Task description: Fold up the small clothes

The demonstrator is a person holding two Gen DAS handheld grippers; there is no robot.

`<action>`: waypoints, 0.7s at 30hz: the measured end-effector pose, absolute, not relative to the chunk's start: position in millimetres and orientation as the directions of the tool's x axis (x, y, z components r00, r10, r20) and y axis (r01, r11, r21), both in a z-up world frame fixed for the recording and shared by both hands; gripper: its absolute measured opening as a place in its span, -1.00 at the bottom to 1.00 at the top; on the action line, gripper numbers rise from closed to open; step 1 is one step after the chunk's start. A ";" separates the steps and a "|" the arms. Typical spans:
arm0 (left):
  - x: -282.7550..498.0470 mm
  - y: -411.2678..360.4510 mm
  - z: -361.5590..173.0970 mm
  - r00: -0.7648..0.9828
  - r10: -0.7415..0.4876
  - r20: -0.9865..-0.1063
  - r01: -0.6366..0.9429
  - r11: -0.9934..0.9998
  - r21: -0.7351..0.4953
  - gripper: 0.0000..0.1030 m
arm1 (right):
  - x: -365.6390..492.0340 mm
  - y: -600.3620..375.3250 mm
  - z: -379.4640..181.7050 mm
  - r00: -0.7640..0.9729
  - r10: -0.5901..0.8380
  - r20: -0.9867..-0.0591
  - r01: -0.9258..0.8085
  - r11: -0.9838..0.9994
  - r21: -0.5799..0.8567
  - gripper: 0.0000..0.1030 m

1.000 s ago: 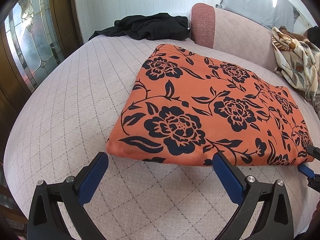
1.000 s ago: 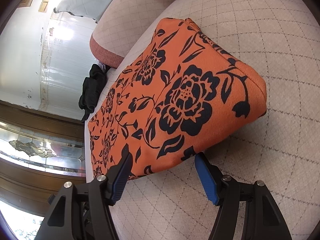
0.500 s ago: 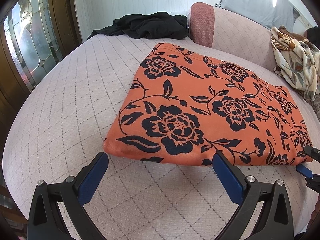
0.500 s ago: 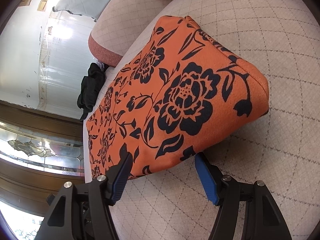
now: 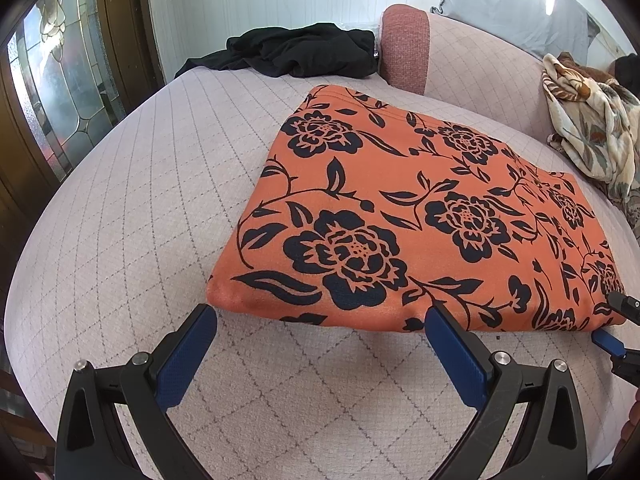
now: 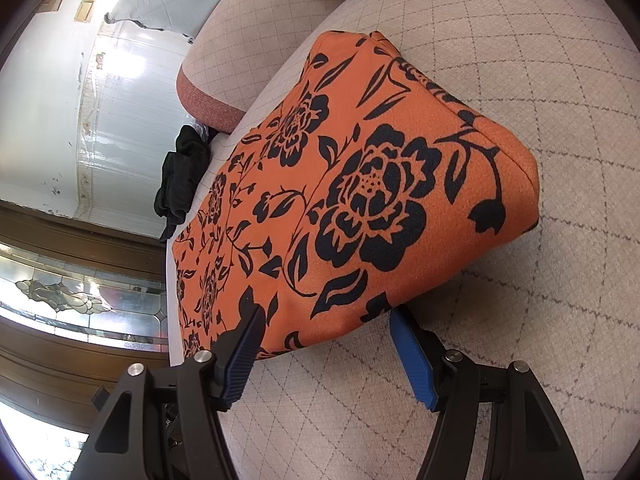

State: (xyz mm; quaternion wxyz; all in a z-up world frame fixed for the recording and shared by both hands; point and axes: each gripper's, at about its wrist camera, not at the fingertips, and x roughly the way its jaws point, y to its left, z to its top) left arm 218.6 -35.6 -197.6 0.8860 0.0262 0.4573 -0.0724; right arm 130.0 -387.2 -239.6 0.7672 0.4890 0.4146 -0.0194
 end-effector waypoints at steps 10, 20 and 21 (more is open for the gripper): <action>218.5 -35.4 -197.4 0.570 -0.106 -0.815 0.151 0.988 -0.022 1.00 | 129.9 -387.2 -239.5 0.655 0.376 -0.655 0.436 0.521 0.734 0.32; 218.6 -34.9 -196.2 0.571 -0.114 -0.813 0.152 0.988 -0.032 1.00 | 129.9 -387.2 -239.4 0.655 0.377 -0.655 0.435 0.521 0.735 0.32; 218.5 -34.4 -195.0 0.573 -0.122 -0.811 0.153 0.987 -0.040 1.00 | 129.9 -387.2 -239.4 0.655 0.376 -0.655 0.435 0.521 0.734 0.32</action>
